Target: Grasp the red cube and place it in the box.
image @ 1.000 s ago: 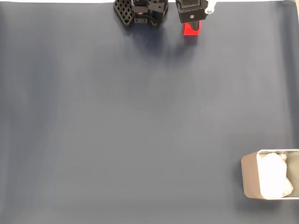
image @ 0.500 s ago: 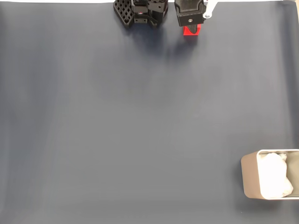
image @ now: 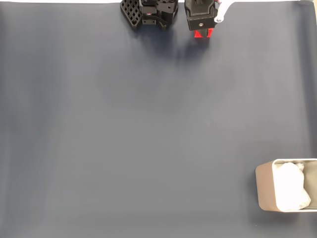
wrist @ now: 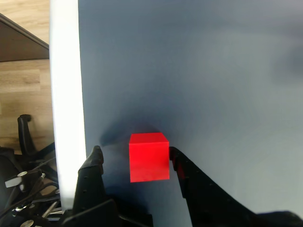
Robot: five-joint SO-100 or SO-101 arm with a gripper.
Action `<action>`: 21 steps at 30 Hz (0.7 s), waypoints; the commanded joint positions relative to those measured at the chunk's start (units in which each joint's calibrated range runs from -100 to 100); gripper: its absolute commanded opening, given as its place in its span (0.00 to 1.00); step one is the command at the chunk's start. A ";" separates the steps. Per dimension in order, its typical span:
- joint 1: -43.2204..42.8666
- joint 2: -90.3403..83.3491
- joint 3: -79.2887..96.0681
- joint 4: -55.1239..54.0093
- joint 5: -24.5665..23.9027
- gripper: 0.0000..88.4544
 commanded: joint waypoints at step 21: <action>-1.03 1.16 0.33 -2.16 -0.83 0.36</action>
